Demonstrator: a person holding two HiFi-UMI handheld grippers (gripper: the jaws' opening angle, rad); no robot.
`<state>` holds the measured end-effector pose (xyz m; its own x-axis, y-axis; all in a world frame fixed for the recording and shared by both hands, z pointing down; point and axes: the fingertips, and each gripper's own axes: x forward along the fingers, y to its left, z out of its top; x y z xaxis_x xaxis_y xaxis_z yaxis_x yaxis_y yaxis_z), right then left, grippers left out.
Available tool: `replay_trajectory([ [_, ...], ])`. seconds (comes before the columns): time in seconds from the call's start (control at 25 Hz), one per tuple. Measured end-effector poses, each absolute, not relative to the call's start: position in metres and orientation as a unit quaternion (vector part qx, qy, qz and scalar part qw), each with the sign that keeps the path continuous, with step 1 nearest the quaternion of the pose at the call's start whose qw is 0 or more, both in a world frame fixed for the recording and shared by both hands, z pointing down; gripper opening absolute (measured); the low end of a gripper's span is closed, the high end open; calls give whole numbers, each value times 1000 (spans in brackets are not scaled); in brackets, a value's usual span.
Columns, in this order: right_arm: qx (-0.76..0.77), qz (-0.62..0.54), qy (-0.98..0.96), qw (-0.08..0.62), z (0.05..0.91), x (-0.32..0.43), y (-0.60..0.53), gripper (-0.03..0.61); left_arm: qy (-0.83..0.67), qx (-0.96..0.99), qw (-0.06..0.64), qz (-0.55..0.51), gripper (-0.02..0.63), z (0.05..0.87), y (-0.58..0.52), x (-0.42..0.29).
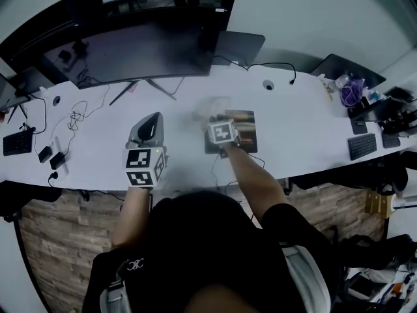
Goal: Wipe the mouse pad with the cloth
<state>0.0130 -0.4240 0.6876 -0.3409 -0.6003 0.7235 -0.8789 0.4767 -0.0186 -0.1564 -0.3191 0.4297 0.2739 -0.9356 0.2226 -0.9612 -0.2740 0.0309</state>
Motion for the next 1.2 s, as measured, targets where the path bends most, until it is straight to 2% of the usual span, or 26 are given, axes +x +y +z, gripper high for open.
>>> replay_trajectory([
  [0.28,476,192,-788,340,688,20,-429,59,-599,792,106,57,-2,429,-319,-163],
  [0.48,487,181,-782,345,686,39,-435,60,-597,793,90,81,-2,436,-315,-156],
  [1.2,554,189,-718,375,689,165,-445,60,-580,805,91,89,-2,442,-308,-128],
])
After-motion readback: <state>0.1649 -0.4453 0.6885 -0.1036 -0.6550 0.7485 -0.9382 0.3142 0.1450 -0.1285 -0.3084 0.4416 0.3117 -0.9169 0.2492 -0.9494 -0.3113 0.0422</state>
